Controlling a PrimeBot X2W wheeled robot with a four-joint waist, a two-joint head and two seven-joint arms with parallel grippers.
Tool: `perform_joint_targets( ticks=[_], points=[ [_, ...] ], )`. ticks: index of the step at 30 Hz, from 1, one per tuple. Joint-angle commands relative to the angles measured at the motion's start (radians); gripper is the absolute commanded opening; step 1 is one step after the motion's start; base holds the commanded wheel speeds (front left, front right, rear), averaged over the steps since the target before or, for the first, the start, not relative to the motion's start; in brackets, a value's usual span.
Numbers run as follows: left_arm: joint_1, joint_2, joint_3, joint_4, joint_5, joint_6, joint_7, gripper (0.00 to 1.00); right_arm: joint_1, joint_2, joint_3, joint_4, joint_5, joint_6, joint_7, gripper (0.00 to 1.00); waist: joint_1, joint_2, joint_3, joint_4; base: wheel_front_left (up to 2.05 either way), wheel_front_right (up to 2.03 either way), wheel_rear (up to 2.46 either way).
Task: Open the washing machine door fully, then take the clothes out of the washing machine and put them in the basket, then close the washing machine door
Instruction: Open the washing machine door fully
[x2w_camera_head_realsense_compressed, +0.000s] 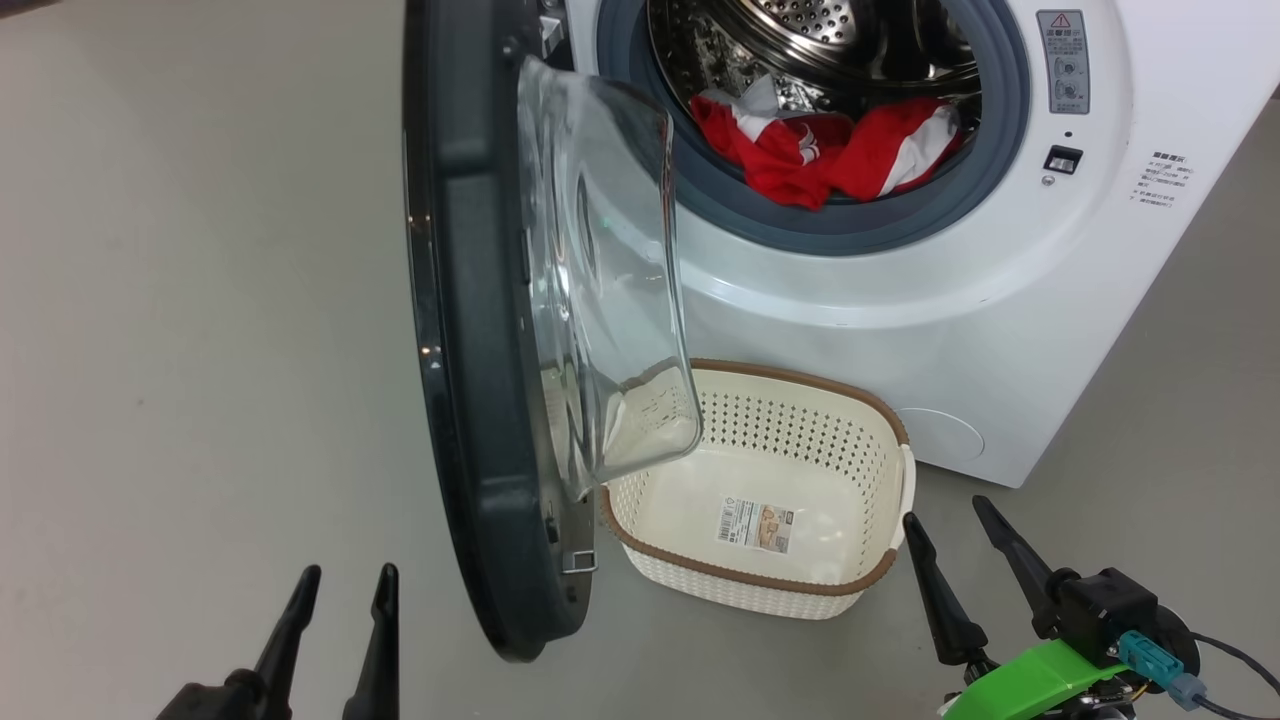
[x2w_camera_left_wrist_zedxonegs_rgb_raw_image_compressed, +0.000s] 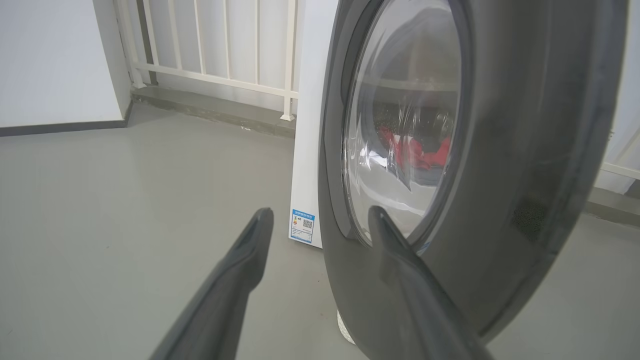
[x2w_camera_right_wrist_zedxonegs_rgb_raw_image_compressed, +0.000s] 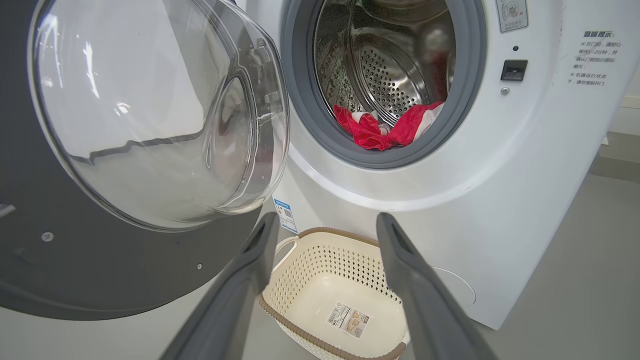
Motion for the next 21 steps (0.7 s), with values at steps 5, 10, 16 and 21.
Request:
perform_joint_targets(
  ticks=[5, 10, 16, 21],
  points=[
    [-0.018, 0.009, 0.033, -0.028, 0.007, -0.005, -0.012, 1.0, -0.013, 0.001, 0.024, -0.029, 0.0, 0.008, -0.009, 1.0, 0.0, -0.0001, -0.004, -0.005, 0.0, 0.0, 0.0],
    [-0.03, 0.009, 0.056, -0.055, 0.013, -0.005, -0.012, 0.0, -0.01, 0.001, 0.018, -0.033, -0.001, 0.008, -0.009, 1.0, 0.0, -0.0001, -0.01, -0.007, 0.0, 0.0, 0.0],
    [-0.081, 0.009, 0.122, -0.236, 0.02, -0.005, -0.012, 0.0, -0.006, 0.001, 0.013, -0.042, 0.004, 0.008, -0.009, 1.0, 0.0, -0.0001, -0.014, -0.006, 0.0, 0.0, 0.0],
    [-0.103, 0.009, 0.084, -0.392, 0.004, -0.005, -0.012, 0.0, -0.006, 0.001, 0.008, -0.05, 0.001, 0.008, -0.009, 1.0, 0.0, -0.0001, -0.015, -0.005, 0.0, 0.0, 0.0]
  ],
)
